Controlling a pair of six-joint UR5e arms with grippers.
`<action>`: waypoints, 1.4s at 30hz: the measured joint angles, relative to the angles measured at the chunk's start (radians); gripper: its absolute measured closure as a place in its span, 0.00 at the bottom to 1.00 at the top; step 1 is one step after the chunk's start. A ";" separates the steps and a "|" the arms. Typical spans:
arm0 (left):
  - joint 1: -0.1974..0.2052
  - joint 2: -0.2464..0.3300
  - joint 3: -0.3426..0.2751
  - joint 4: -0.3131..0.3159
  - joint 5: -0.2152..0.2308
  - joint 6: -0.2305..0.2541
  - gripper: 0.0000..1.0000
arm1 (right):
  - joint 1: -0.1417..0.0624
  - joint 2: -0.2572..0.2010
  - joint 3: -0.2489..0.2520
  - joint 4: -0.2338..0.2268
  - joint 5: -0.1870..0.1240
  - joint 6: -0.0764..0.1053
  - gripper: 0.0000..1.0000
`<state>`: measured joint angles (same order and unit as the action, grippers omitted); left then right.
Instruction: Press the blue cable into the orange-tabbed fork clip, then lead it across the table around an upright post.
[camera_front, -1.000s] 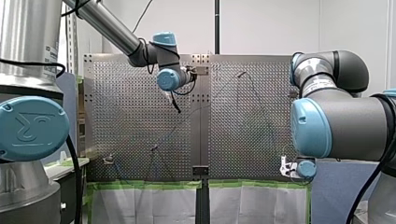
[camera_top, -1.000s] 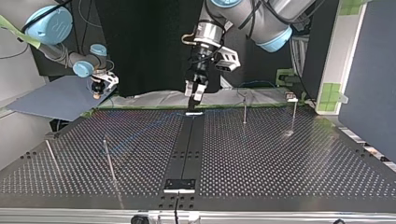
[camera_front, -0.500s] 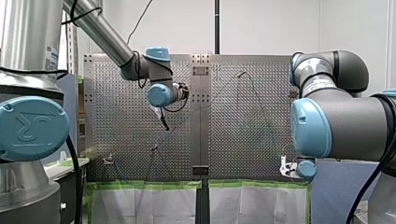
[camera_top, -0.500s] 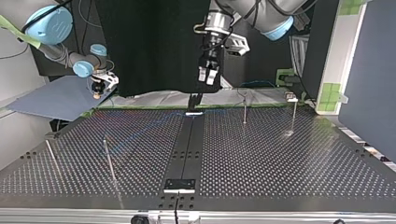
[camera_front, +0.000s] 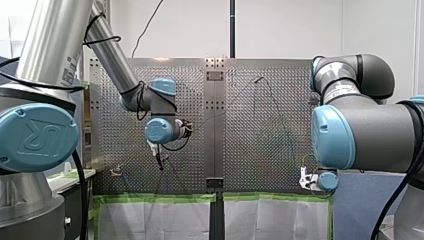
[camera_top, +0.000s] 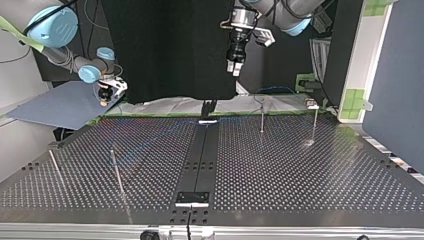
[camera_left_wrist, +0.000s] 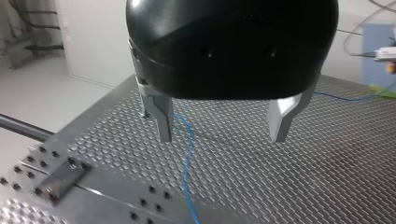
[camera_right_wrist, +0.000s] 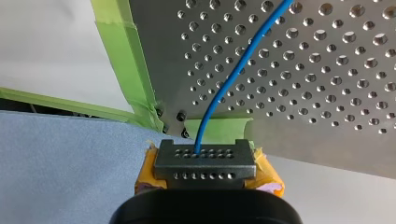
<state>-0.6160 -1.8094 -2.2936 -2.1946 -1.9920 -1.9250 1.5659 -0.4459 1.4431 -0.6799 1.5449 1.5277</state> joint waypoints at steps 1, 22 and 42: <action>0.002 -0.004 -0.009 0.004 0.001 0.002 0.01 | 0.000 0.000 0.000 0.000 0.000 0.000 1.00; 0.156 -0.013 -0.159 0.077 0.146 0.077 0.01 | 0.001 0.000 0.000 0.000 0.003 -0.001 1.00; 0.202 -0.012 -0.157 0.097 0.192 0.087 0.01 | 0.001 0.000 0.000 0.000 0.005 0.002 1.00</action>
<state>-0.4142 -1.8213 -2.4509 -2.0972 -1.7998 -1.8376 1.5670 -0.4458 1.4429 -0.6798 1.5495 1.5297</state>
